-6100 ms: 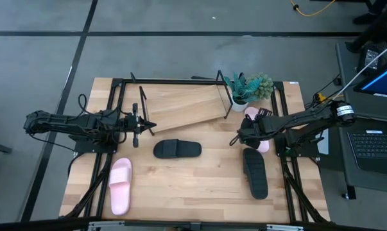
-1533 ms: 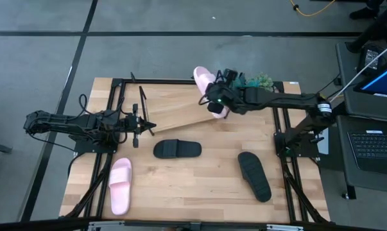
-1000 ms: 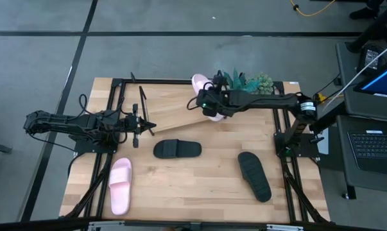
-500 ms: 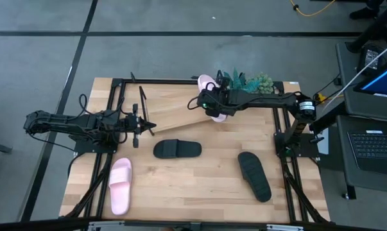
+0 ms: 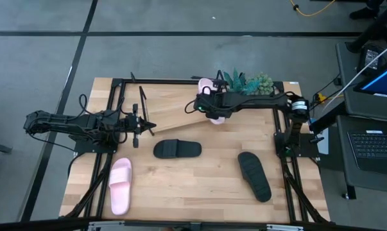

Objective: Pick and place slides into the shelf
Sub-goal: Put the top pink slide on the shelf

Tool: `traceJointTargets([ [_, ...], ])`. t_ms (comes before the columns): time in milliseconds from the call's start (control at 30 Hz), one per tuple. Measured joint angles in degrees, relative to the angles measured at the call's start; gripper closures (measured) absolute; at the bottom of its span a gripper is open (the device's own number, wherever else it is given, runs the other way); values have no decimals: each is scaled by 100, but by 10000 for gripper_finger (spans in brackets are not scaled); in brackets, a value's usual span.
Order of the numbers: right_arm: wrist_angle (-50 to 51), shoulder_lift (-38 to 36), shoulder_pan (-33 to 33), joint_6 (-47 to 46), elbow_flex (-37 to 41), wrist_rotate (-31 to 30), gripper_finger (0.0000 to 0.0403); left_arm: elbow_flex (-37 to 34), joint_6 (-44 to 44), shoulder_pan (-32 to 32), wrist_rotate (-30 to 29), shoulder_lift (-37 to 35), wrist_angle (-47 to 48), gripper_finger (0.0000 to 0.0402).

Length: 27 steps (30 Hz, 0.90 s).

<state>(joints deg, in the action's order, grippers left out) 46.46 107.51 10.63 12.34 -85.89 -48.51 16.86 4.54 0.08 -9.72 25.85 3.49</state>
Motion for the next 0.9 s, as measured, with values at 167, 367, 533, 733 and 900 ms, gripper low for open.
traceJointTargets([
  [167,18,30,80,82,2,-64,397,0,4,2,-2,2,0,401],
  [367,17,30,131,305,2,-65,397,0,6,2,-2,0,0,401],
  [533,19,28,127,315,2,-45,397,0,7,1,-2,1,0,401],
  [733,8,99,169,308,2,65,397,0,4,2,-2,1,0,401],
  [900,1,273,256,313,2,37,397,0,4,1,-1,0,7,401],
])
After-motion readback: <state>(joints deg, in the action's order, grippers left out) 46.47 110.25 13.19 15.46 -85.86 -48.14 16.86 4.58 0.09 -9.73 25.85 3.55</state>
